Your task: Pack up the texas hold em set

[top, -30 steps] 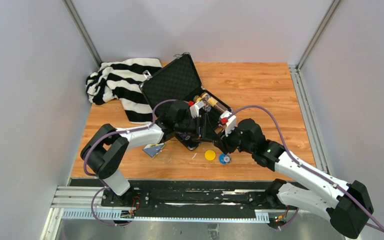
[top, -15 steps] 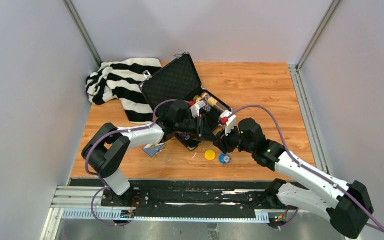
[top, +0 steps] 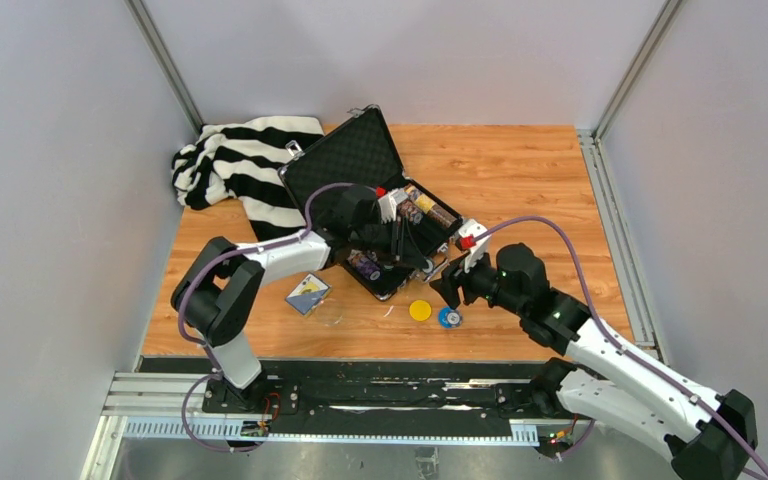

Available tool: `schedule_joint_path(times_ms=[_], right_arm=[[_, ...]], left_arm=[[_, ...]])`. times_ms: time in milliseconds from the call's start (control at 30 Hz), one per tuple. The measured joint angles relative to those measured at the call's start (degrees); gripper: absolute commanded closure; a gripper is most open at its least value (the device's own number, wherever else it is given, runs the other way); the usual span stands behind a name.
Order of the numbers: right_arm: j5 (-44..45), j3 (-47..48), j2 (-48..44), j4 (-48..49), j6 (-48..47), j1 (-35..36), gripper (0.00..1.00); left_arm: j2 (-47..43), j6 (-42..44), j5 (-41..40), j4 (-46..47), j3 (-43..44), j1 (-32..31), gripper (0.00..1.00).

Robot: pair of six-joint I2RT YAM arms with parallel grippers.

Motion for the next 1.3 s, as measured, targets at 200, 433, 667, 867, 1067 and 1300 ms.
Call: schedule_joint_path(times_ms=[200, 433, 667, 867, 1067, 1300], right_arm=[[1.2, -1.4, -1.4, 0.3, 0.5, 0.0, 0.38], [1.1, -1.7, 3.1, 2.1, 0.7, 0.0, 0.39], [0.6, -2.4, 6.3, 4.1, 1.6, 0.0, 0.40], [0.5, -3.0, 6.3, 4.8, 2.0, 0.0, 0.40], [0.6, -3.3, 6.1, 4.9, 2.2, 0.0, 0.40], [0.6, -3.3, 6.1, 4.9, 2.4, 0.0, 0.41]], left_arm=[[-1.0, 16.4, -10.9, -17.6, 8.5, 3.0, 1.00], [-10.9, 32.1, -21.6, -27.1, 7.6, 3.4, 1.00], [-7.5, 35.2, -19.9, -27.8, 7.6, 2.4, 1.00], [-4.8, 36.4, -21.6, -28.4, 7.4, -0.3, 1.00], [-3.1, 37.4, -24.2, -28.5, 7.5, -0.3, 1.00], [0.6, 38.0, -25.9, -28.7, 7.8, -0.5, 1.00]])
